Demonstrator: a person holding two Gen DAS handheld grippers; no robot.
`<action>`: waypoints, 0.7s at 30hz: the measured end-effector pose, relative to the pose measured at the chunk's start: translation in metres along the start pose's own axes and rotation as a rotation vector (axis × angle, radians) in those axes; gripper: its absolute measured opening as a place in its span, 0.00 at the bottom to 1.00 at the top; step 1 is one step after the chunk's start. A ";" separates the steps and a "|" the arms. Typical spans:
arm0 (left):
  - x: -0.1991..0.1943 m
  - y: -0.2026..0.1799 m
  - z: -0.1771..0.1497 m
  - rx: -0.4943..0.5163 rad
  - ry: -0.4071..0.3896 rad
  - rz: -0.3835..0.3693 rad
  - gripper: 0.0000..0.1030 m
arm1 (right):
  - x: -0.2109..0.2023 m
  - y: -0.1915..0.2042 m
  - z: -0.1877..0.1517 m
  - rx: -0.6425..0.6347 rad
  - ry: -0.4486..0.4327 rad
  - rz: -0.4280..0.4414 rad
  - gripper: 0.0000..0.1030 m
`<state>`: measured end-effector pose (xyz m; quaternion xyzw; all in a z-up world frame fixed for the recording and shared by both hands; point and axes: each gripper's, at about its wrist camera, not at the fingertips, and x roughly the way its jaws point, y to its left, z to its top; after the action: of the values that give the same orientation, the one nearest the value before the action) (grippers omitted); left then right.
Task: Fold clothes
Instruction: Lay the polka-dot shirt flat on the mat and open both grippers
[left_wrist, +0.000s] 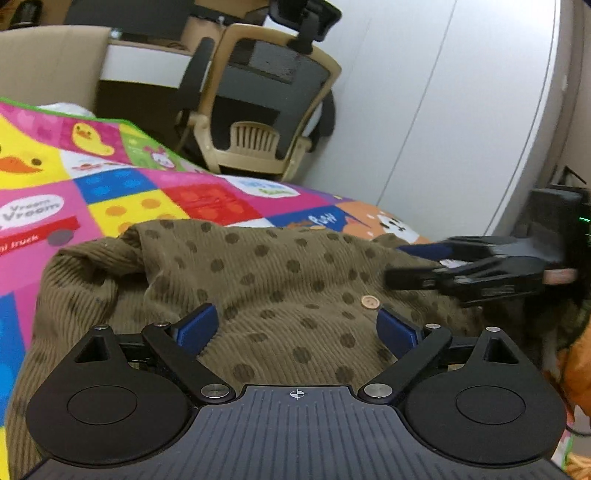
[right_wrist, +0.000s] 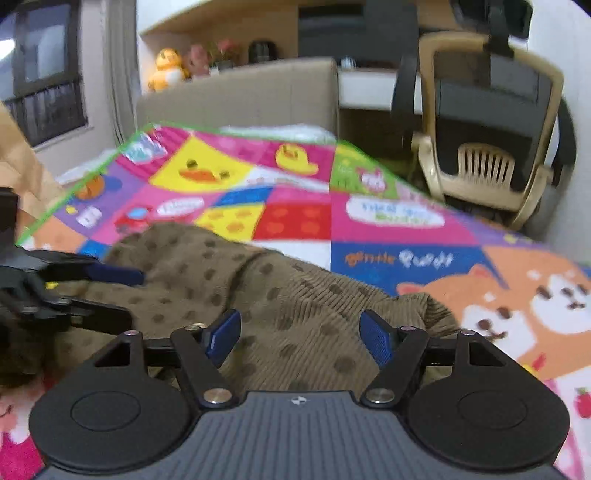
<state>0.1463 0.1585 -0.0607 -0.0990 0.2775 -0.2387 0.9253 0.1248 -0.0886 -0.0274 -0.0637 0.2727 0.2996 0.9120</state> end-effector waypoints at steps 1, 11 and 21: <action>0.000 -0.002 -0.001 -0.006 -0.003 0.003 0.95 | -0.010 0.005 -0.004 -0.015 -0.005 0.001 0.74; -0.006 0.000 0.005 -0.004 0.012 0.085 0.95 | -0.016 0.004 -0.038 -0.058 0.115 -0.061 0.90; -0.059 0.005 0.014 -0.132 -0.042 0.021 0.96 | -0.028 -0.009 -0.004 0.001 -0.009 -0.172 1.00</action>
<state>0.1130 0.1931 -0.0228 -0.1621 0.2744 -0.2082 0.9247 0.1095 -0.1118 -0.0164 -0.0852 0.2624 0.2201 0.9356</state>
